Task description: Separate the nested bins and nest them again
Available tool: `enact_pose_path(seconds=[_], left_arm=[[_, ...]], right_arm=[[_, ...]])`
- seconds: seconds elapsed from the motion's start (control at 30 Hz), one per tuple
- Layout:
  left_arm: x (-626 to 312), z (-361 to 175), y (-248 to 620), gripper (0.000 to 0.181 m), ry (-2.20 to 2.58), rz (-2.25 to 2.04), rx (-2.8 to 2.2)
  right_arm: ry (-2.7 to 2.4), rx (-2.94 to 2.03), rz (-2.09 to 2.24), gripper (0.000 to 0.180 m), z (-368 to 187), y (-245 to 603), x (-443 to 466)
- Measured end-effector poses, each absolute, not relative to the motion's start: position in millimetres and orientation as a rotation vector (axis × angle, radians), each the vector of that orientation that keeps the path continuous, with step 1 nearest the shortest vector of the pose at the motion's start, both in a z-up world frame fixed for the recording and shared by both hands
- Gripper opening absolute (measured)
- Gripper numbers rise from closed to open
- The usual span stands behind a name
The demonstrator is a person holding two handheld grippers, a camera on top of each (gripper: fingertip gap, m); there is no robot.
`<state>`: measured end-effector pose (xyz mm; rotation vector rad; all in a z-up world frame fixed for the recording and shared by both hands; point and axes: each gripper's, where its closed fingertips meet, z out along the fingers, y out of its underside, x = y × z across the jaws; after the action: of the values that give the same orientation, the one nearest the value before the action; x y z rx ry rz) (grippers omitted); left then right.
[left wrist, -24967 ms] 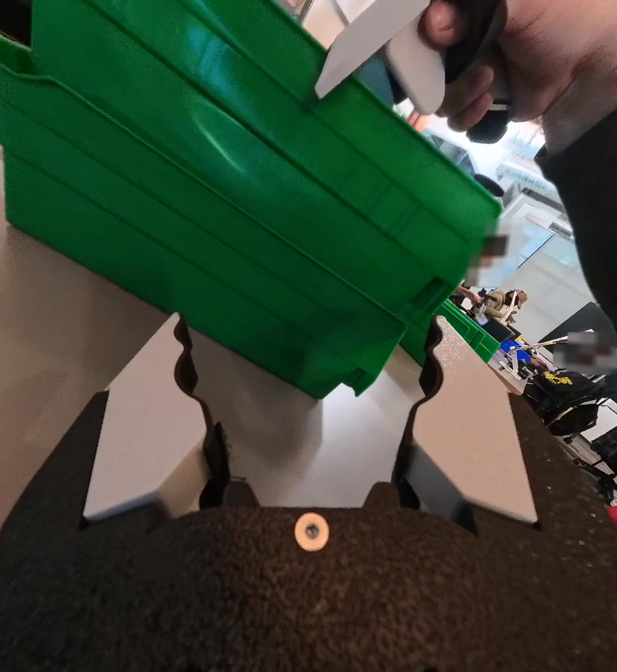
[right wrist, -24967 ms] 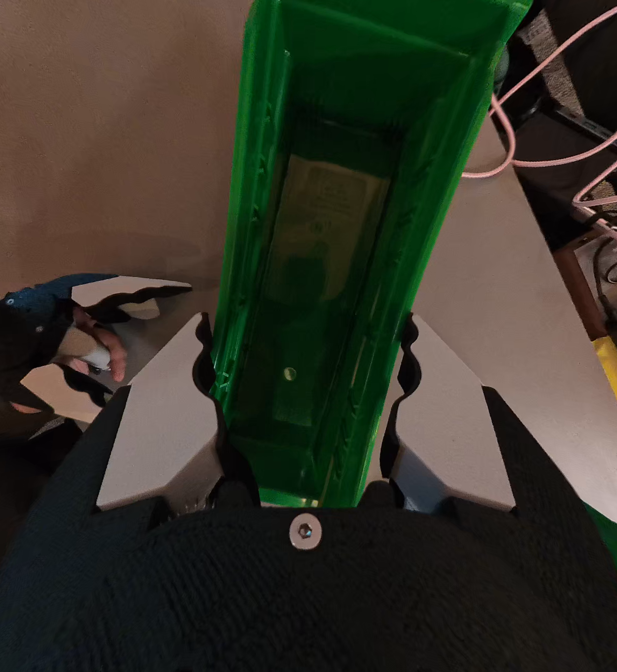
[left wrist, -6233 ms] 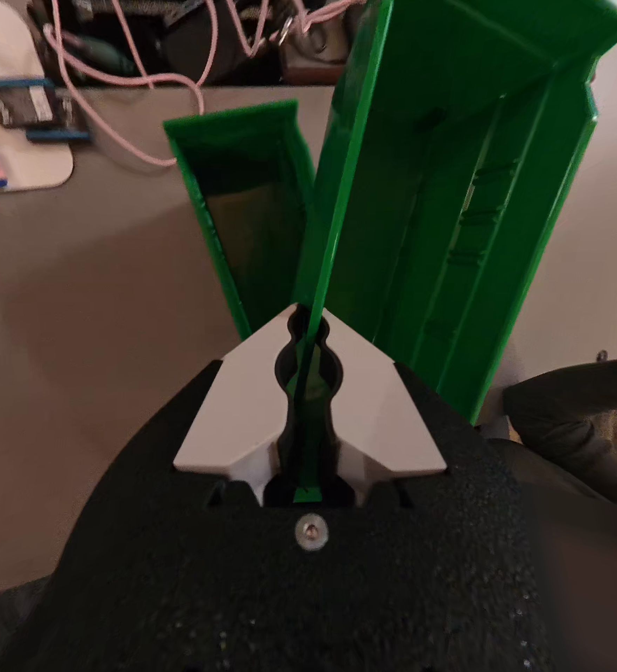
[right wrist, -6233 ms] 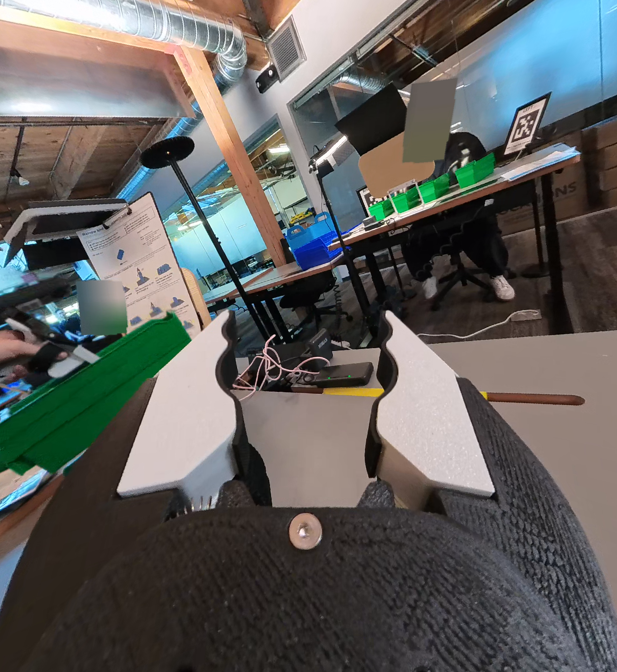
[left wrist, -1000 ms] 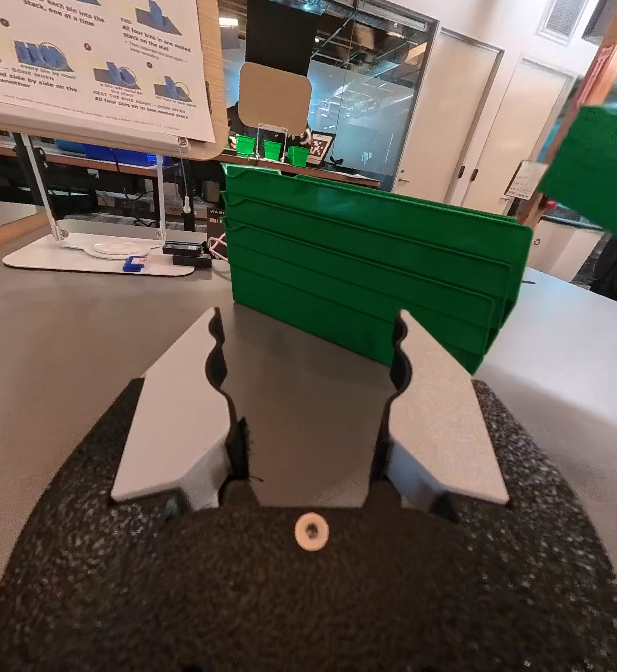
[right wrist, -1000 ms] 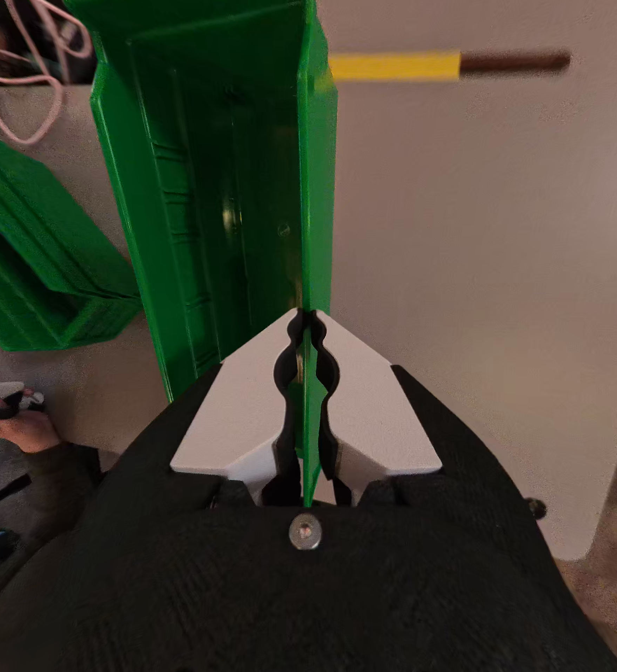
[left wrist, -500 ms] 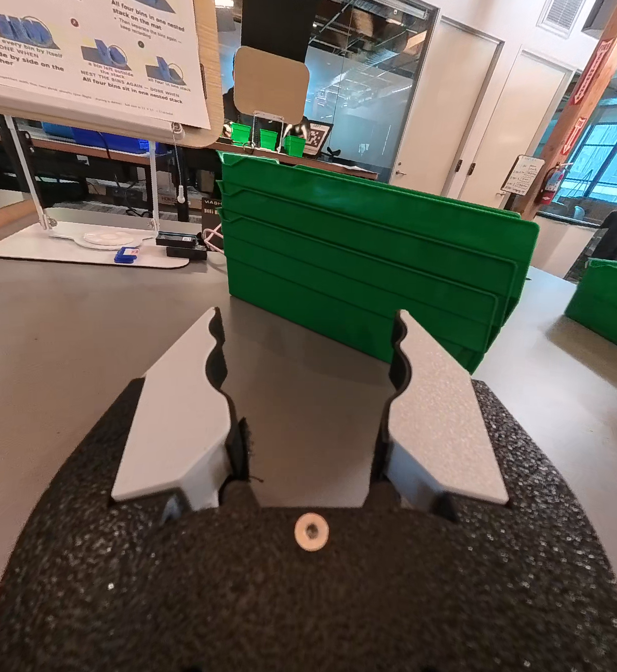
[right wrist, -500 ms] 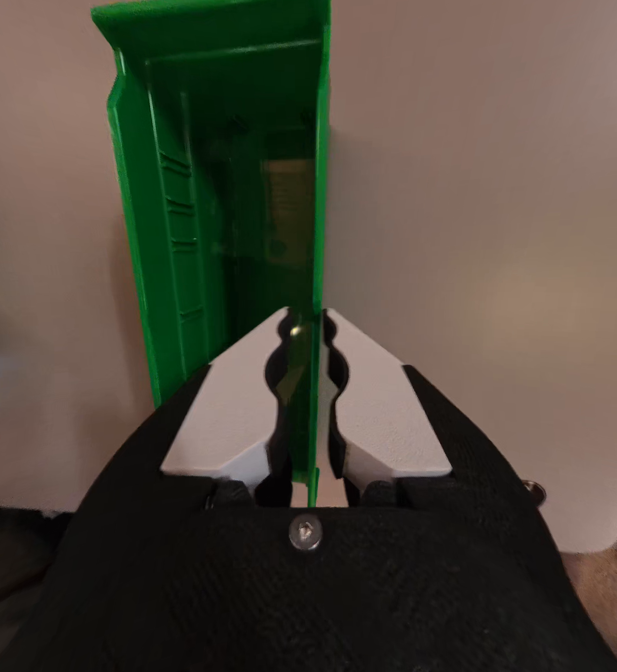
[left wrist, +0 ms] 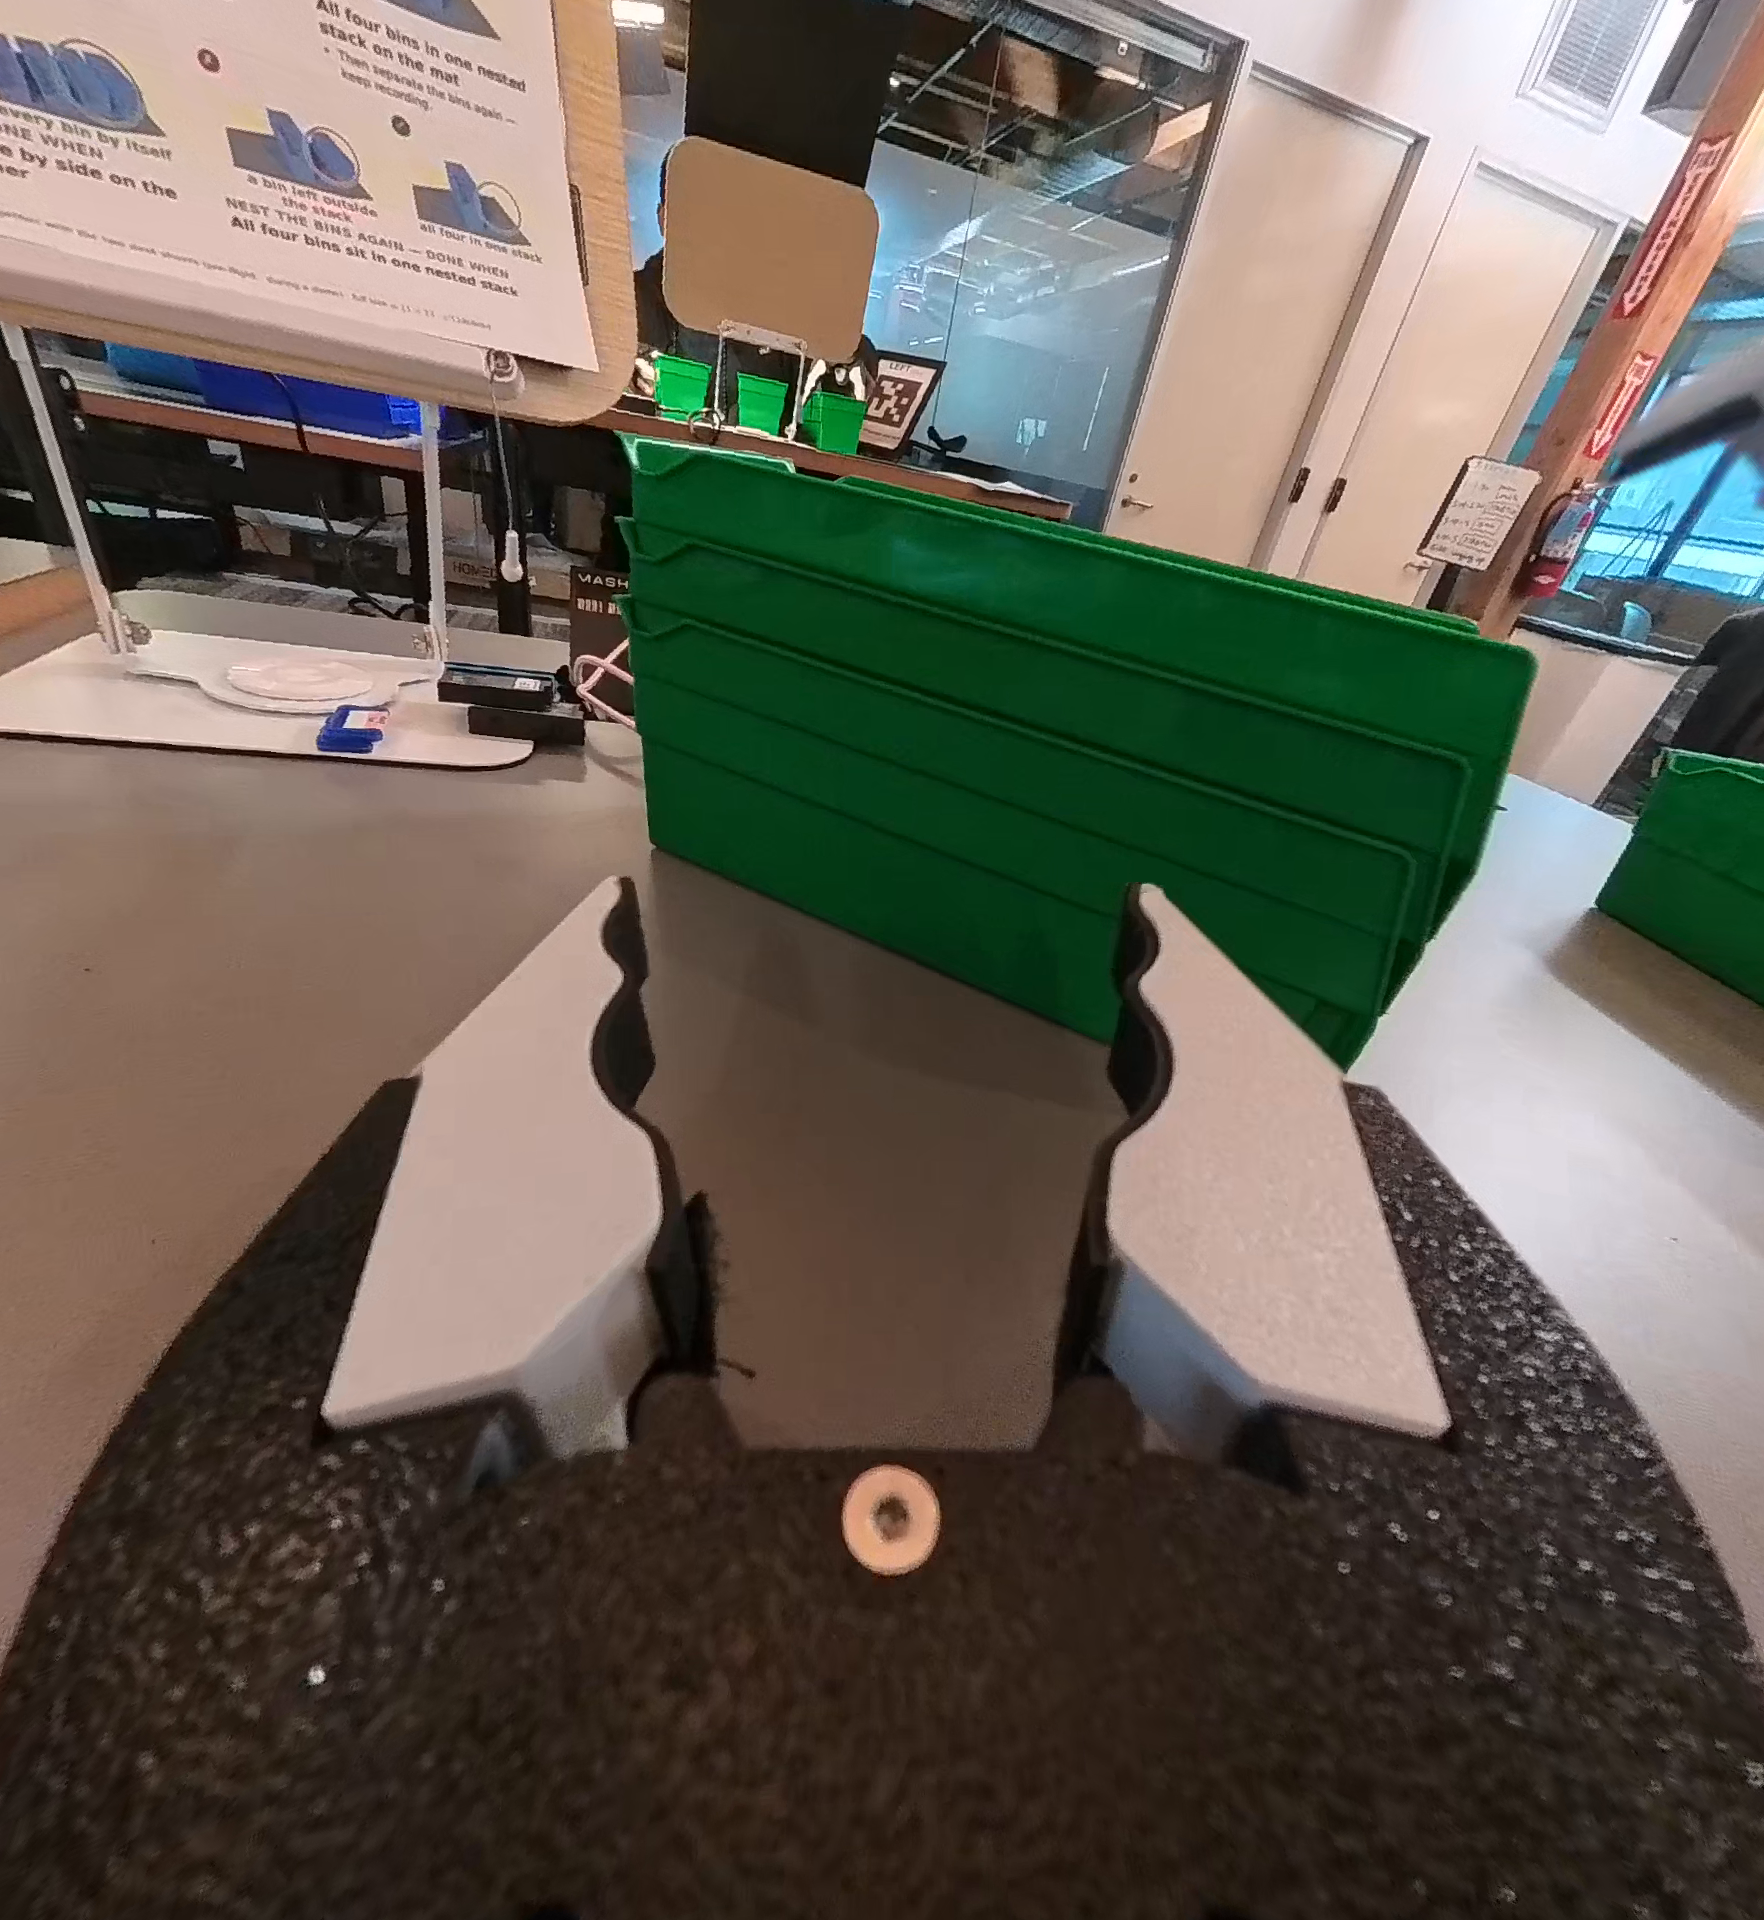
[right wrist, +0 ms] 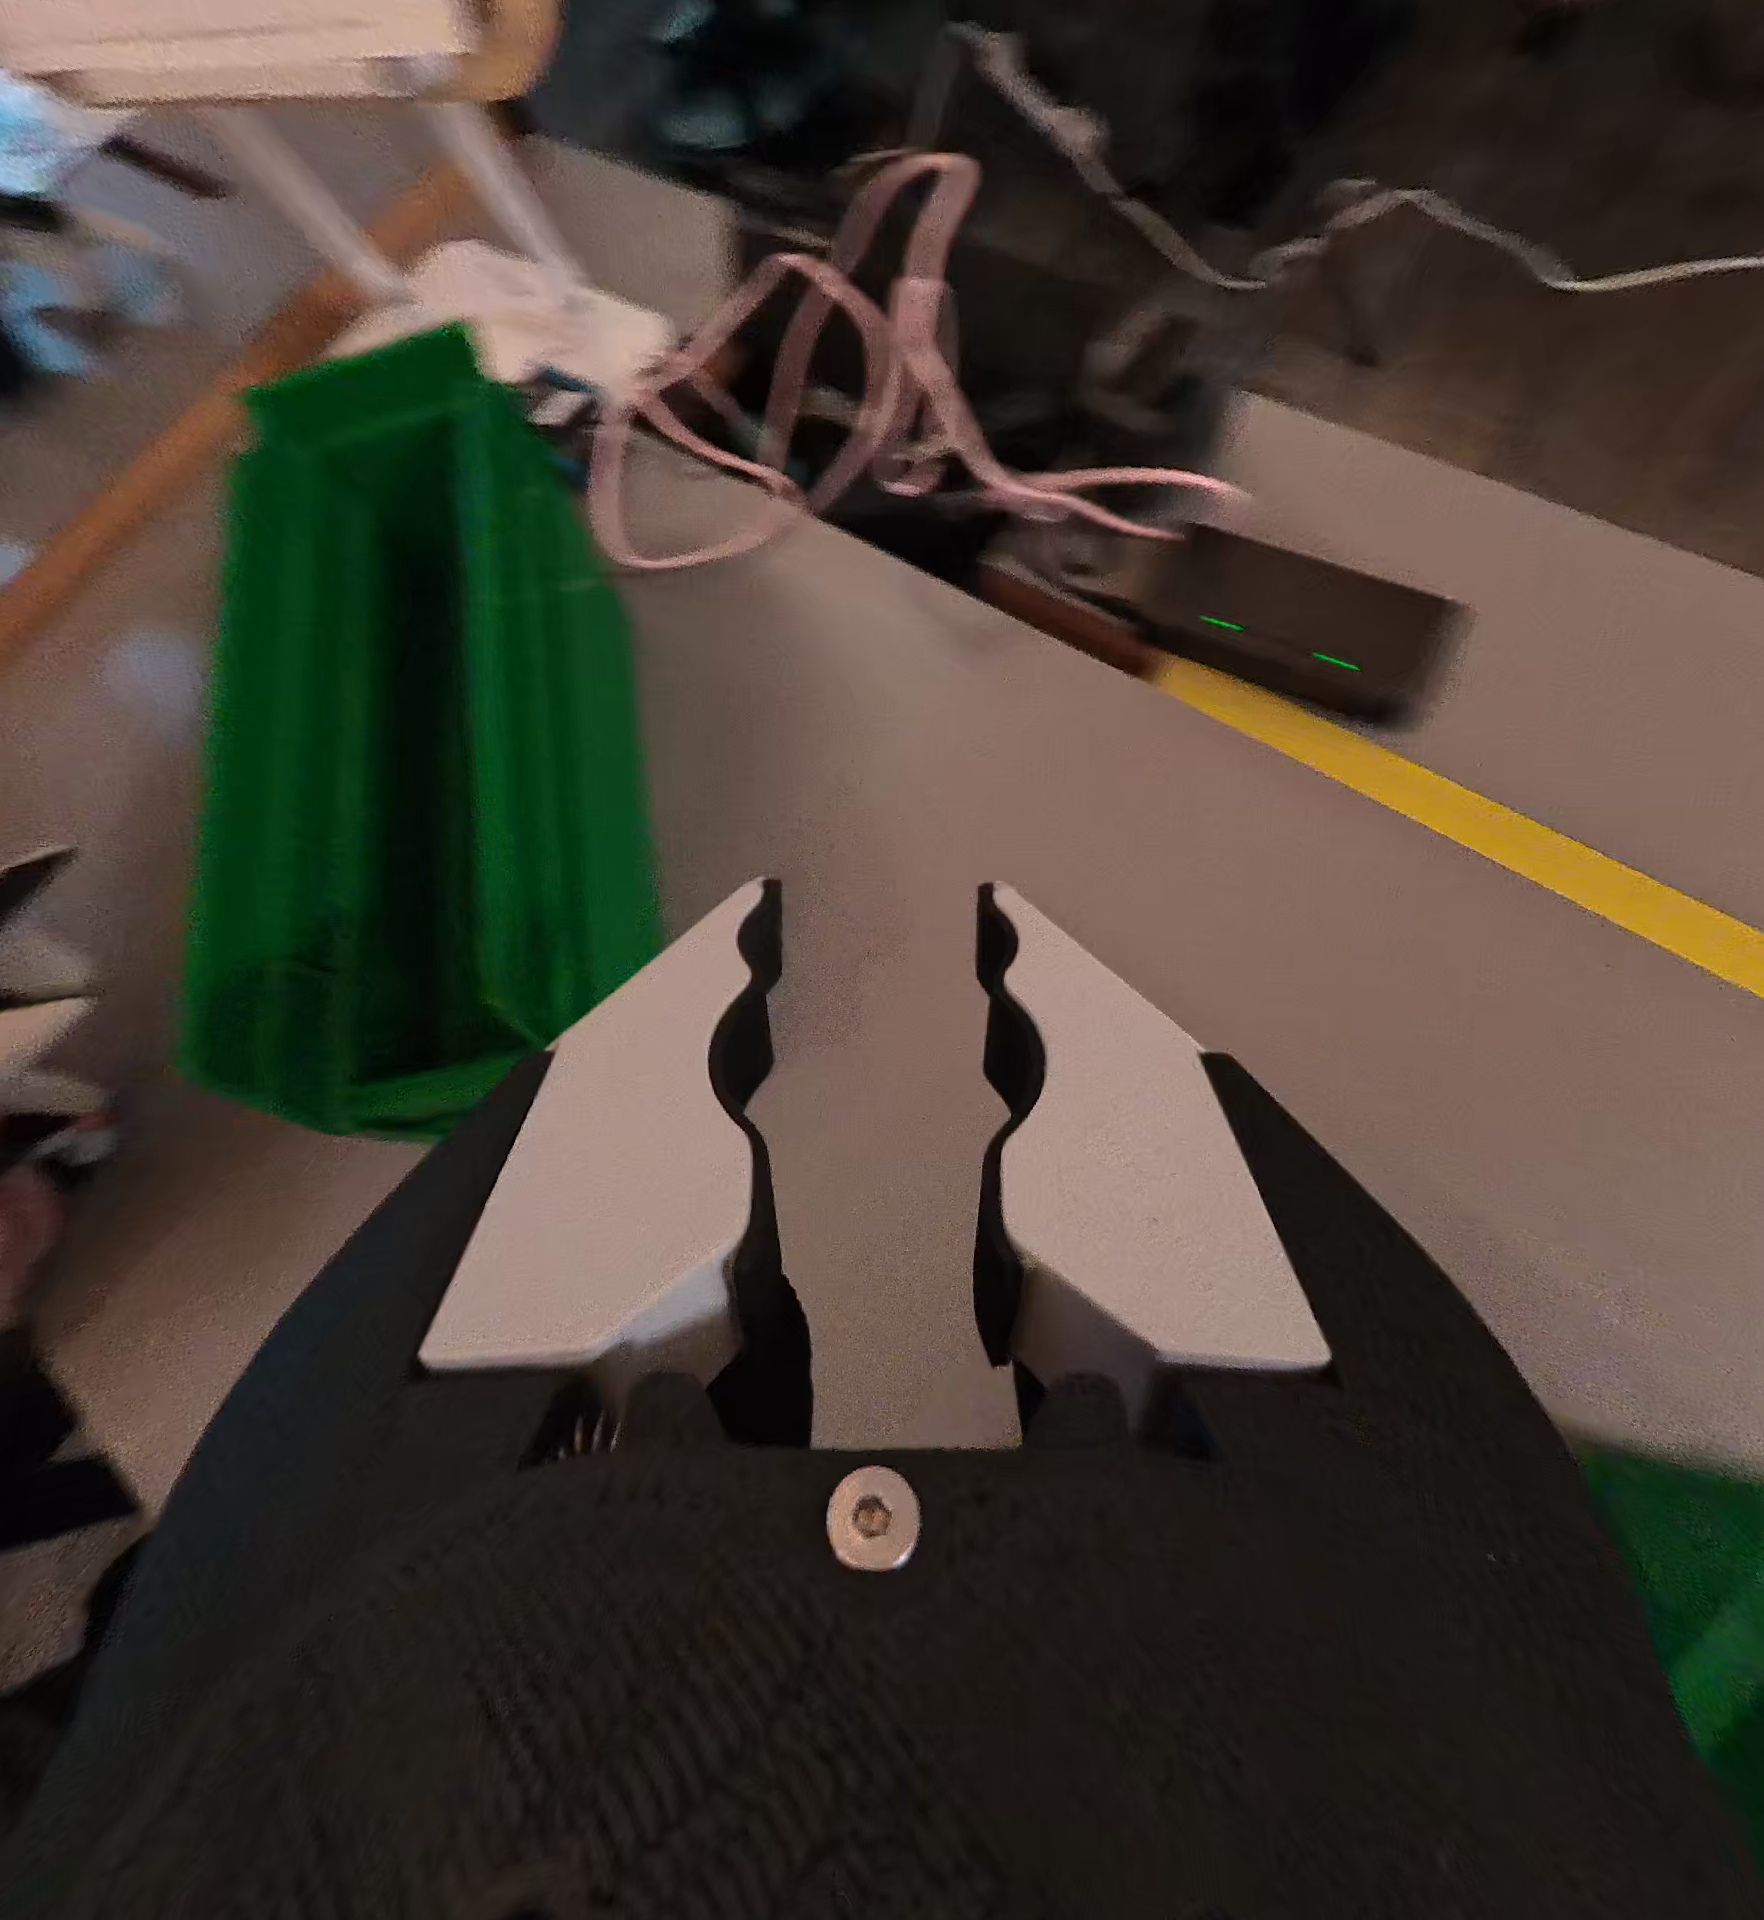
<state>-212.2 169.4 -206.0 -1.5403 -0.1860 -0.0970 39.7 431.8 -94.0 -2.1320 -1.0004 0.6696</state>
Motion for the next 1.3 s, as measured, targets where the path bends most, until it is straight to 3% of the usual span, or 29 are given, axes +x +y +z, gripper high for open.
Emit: enact_pose_path(seconds=[0.17, 0.4, 0.6, 0.63, 0.77, 1.0, 1.3], left_arm=[[-215, -204, 168, 0.089, -0.210, -0.144, -1.518], [-214, -205, 171, 0.082, -0.225, -0.238, -1.518], [-217, -206, 171, 0.082, -0.256, -0.278, -1.507], [-217, -206, 171, 0.082, -0.258, -0.282, -1.506], [-217, -206, 171, 0.082, -0.263, -0.295, -1.503], [-218, -206, 171, 0.081, -0.275, -0.315, -1.498], [-217, -207, 172, 0.078, -0.281, -0.347, -1.501]], right_arm=[[-1.339, -2.048, 0.676, 0.038, -123, 389, -82], [-1.516, -2.150, 0.495, 0.031, -157, 370, -146], [-1.531, -2.284, 0.230, 0.021, -179, 370, -147], [-1.504, -2.303, 0.181, 0.009, -181, 372, -145], [-1.346, -2.535, 0.245, 0.002, -175, 358, -139], [-1.375, -2.574, 0.211, 0.002, -160, 344, -130], [-1.293, -2.618, 0.520, 0.004, -159, 336, -131]])
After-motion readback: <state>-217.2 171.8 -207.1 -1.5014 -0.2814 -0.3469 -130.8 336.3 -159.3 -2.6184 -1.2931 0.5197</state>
